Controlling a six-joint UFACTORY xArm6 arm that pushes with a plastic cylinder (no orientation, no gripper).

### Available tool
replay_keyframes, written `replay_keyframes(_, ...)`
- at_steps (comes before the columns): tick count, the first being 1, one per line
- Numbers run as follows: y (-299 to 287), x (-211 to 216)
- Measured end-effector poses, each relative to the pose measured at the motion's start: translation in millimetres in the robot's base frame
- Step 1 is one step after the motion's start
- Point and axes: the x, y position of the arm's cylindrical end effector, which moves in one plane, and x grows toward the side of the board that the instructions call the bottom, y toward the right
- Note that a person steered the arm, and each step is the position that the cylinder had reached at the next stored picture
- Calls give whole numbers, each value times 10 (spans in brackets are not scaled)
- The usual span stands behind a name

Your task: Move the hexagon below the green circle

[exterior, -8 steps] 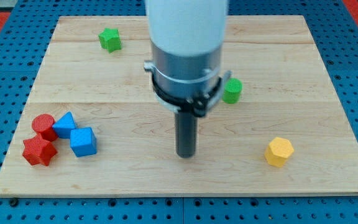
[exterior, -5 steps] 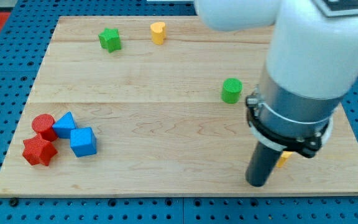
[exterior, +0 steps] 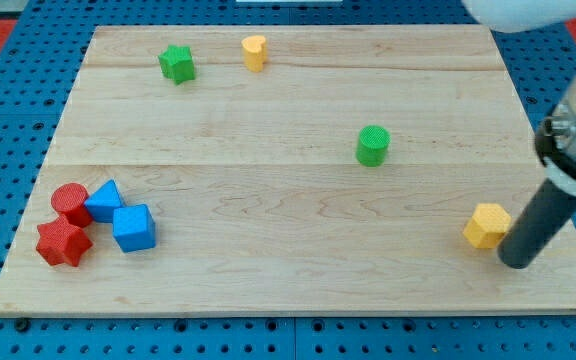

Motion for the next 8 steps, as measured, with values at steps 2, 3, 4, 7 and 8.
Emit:
replay_keyframes(2, 78, -3)
replay_keyframes(3, -77, -29)
replay_keyframes(4, -200, -112)
replay_keyframes(7, -313, -610)
replay_keyframes(8, -374, -734)
